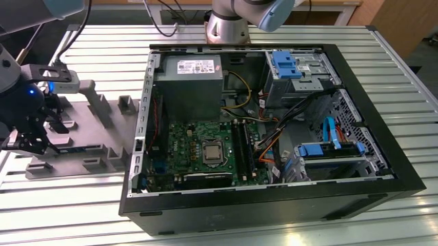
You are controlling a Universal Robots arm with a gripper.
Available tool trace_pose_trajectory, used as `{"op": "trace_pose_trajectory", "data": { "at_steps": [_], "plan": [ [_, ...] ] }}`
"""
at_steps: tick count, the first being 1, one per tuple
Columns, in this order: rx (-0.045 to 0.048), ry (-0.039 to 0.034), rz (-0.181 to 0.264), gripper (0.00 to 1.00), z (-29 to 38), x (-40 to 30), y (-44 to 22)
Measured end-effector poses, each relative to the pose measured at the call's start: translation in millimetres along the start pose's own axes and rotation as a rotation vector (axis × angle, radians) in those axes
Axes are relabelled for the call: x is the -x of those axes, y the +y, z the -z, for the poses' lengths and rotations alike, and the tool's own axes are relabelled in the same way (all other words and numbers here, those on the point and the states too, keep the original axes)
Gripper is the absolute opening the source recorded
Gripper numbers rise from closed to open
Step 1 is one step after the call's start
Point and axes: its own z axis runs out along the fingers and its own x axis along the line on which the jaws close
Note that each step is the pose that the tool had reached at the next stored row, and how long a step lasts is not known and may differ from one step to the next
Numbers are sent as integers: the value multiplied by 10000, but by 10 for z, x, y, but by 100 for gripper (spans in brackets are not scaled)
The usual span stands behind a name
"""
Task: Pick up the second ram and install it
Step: 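Pick up the second ram and move it above second insertion slot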
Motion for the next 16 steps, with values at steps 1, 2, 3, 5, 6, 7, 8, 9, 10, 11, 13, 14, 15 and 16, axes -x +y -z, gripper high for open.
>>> {"op": "trace_pose_trajectory", "data": {
  "at_steps": [1,2,3,5,6,7,8,9,10,11,13,14,15,16],
  "plan": [
    [0,0,0,56,-3,0,0],
    [-1,0,0,56,-5,0,0],
    [0,0,0,56,-8,0,0],
    [0,0,1,56,-12,0,0],
    [-1,0,0,56,-15,0,0],
    [-1,0,0,56,-17,0,0],
    [-1,0,0,56,-20,0,0],
    [0,0,0,56,-23,0,0],
    [0,0,0,56,-26,0,0],
    [-1,0,0,56,-29,0,0],
    [-1,0,0,56,-36,0,0],
    [0,0,0,56,-40,0,0],
    [-1,0,0,56,-44,0,0],
    [-2,-1,0,56,-50,0,0]
  ]
}}
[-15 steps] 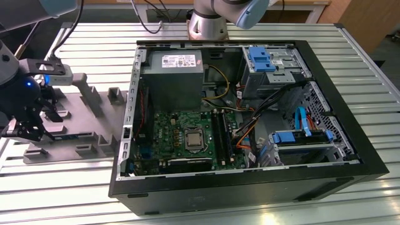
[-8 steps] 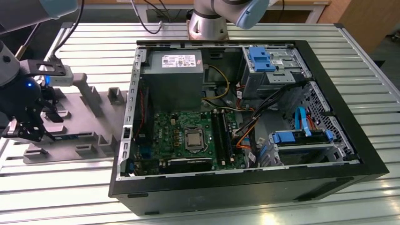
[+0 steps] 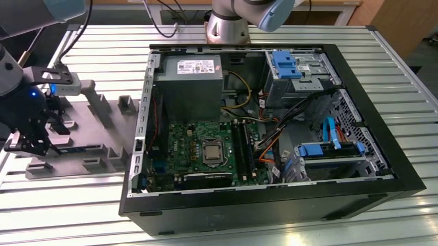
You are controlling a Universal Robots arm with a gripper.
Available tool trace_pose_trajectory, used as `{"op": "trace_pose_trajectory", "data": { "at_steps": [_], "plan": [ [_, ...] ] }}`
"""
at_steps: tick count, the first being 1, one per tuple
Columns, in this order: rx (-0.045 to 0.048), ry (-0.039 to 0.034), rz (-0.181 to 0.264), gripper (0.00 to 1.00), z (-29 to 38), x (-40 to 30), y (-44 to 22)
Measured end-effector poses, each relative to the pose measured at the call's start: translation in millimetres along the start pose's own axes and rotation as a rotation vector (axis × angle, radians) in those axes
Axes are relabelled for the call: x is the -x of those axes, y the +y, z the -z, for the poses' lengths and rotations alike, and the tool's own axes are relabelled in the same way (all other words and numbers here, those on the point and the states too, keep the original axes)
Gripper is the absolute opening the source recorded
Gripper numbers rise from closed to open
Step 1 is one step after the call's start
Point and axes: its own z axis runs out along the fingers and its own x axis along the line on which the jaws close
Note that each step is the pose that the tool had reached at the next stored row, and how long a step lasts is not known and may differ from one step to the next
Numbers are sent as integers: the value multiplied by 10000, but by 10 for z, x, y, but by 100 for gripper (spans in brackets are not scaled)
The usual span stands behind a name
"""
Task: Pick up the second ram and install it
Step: 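Pick up the second ram and move it above second insertion slot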
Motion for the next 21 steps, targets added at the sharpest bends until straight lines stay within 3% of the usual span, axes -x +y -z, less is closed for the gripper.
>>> {"op": "trace_pose_trajectory", "data": {
  "at_steps": [9,21],
  "plan": [
    [-1,-1,21,56,-62,-2,1],
    [1,1,21,56,-63,-2,1]
  ]
}}
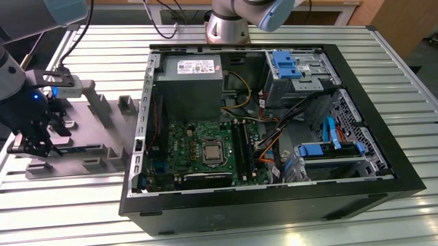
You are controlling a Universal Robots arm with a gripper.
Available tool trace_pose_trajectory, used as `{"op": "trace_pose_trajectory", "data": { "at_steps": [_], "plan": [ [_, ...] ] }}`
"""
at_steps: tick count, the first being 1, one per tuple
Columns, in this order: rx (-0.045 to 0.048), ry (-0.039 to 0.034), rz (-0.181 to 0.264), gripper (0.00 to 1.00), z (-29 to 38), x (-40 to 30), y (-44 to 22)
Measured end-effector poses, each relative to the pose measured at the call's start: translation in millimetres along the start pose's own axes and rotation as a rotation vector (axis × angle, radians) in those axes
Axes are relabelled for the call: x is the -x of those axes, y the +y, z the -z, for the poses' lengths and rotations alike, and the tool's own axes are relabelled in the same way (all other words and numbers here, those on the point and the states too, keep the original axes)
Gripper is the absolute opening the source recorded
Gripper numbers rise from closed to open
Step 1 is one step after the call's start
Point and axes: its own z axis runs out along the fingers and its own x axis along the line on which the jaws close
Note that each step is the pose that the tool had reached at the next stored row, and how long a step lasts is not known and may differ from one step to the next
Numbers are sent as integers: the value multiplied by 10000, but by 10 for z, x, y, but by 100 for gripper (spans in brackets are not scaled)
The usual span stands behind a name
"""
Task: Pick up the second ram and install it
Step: 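Pick up the second ram and move it above second insertion slot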
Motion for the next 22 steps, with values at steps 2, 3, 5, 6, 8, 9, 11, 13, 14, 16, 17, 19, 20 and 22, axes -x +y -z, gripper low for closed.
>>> {"op": "trace_pose_trajectory", "data": {
  "at_steps": [2,3,5,6,8,9,11,13,14,16,17,19,20,22],
  "plan": [
    [0,0,0,56,-1,0,0],
    [-4,-3,0,56,-10,0,0],
    [-1,-1,0,56,-25,0,0],
    [0,1,0,56,-25,0,0],
    [1,1,0,56,-25,0,0],
    [2,1,0,56,-25,0,0],
    [0,0,0,56,-27,0,0],
    [-3,-3,0,56,-37,0,0],
    [-2,-1,-1,56,-41,0,0],
    [1,1,0,56,-45,0,0],
    [0,1,-1,55,-49,0,0],
    [1,0,0,48,-55,0,0],
    [0,0,0,48,-58,0,0],
    [0,1,0,48,-63,0,0]
  ]
}}
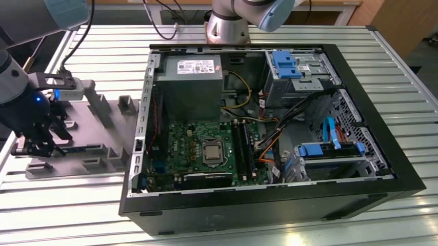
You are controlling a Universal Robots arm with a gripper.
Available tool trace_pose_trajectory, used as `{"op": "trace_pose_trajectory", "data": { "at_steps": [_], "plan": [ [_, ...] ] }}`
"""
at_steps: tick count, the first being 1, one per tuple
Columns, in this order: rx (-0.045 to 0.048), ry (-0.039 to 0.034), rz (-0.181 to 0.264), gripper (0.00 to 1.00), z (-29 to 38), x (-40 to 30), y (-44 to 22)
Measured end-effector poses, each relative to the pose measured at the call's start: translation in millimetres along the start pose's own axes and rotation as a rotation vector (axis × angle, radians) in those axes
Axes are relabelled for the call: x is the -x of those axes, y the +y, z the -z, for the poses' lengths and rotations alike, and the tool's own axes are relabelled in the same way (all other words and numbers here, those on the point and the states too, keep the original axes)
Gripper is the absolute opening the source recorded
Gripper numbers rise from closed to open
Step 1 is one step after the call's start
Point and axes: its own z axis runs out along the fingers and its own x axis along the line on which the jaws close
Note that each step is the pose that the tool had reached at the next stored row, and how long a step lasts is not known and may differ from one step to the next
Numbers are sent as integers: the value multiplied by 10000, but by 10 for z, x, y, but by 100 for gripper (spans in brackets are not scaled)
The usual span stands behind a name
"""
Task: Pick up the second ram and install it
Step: 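Pick up the second ram and move it above second insertion slot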
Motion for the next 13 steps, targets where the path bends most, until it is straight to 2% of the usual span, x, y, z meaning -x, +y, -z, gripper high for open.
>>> {"op": "trace_pose_trajectory", "data": {
  "at_steps": [13],
  "plan": [
    [-1,-1,0,46,-45,0,-1]
  ]
}}
